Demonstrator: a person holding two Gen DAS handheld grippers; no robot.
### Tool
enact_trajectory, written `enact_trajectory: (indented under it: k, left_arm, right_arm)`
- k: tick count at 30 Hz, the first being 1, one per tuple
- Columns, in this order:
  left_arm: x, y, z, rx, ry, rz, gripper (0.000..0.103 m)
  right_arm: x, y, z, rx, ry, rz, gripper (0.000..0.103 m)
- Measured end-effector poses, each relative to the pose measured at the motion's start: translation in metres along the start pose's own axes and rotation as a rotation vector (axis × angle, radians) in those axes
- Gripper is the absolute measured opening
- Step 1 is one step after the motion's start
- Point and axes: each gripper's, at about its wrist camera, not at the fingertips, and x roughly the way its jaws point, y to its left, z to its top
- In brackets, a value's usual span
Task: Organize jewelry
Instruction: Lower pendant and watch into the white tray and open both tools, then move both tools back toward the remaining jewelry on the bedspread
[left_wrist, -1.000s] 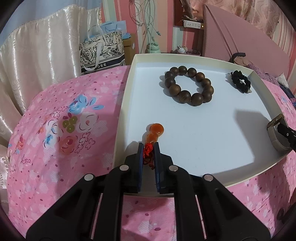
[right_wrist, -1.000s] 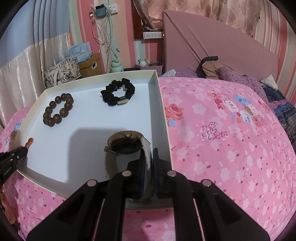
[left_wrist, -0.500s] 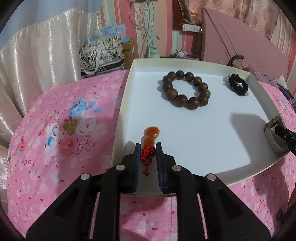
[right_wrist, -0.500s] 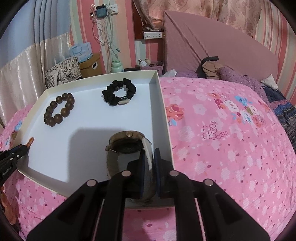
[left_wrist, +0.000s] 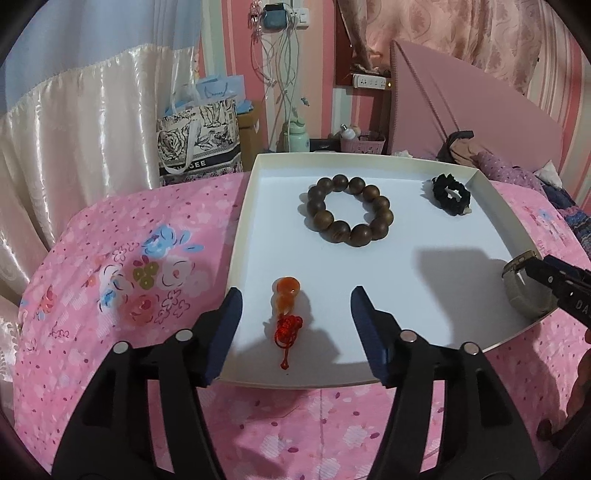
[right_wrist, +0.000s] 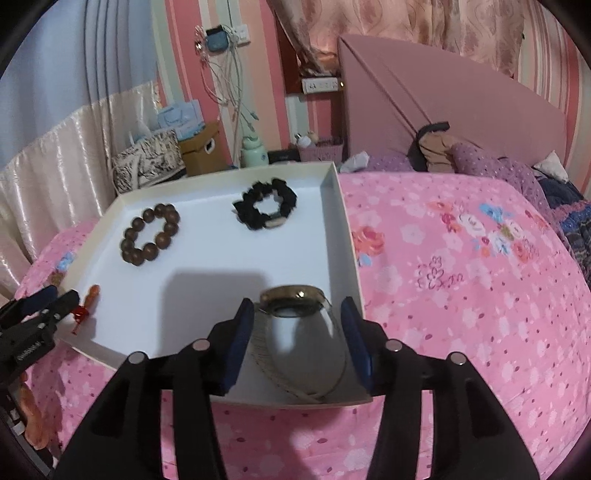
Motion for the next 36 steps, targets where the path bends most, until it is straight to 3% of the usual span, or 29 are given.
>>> enact_trajectory:
  k: [3, 5, 13, 16, 23, 36]
  left_arm:
    - [-0.007, -0.001, 0.002, 0.000, -0.021, 0.003, 0.074]
    - [-0.013, 0.000, 0.004, -0.002, -0.044, 0.001, 0.088]
    - [-0.040, -0.001, 0.012, -0.011, -0.066, 0.008, 0.100]
    - [-0.058, -0.003, 0.009, -0.006, -0.069, 0.007, 0.100]
    - [-0.106, -0.005, -0.015, 0.051, -0.079, 0.077, 0.100]
    - [-0.168, -0.007, -0.064, 0.049, -0.088, 0.040, 0.100]
  right_arm:
    - [-0.011, -0.001, 0.004, 0.008, -0.042, -0.004, 0.066]
    - [-0.019, -0.003, 0.006, 0.015, -0.090, -0.029, 0.081]
    - [-0.050, -0.020, 0.020, 0.051, -0.110, -0.096, 0.083]
    - [-0.075, -0.029, 0.019, 0.075, -0.133, -0.121, 0.092]
    - [-0.121, -0.037, -0.002, 0.053, -0.132, -0.168, 0.092]
    - [-0.161, -0.011, -0.042, 0.013, -0.117, -0.150, 0.092]
